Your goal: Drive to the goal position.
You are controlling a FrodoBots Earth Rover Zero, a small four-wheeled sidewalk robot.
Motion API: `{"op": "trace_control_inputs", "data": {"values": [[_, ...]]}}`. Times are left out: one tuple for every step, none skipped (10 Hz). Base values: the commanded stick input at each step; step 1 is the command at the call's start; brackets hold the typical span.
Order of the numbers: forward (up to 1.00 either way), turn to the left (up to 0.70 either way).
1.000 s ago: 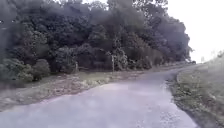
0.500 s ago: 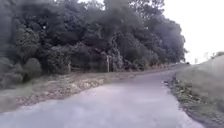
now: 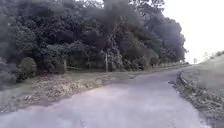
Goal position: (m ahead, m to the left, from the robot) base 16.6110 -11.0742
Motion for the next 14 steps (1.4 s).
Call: {"op": "trace_control_inputs", "data": {"values": [[1.0, -0.4], [1.0, -0.4], [1.0, -0.4], [1.0, -0.4], [1.0, -0.4], [1.0, -0.35], [1.0, -0.11], [1.0, 0.0], [1.0, 0.0], [1.0, 0.0], [1.0, -0.11], [1.0, -0.38], [1.0, -0.4], [1.0, -0.4]]}}
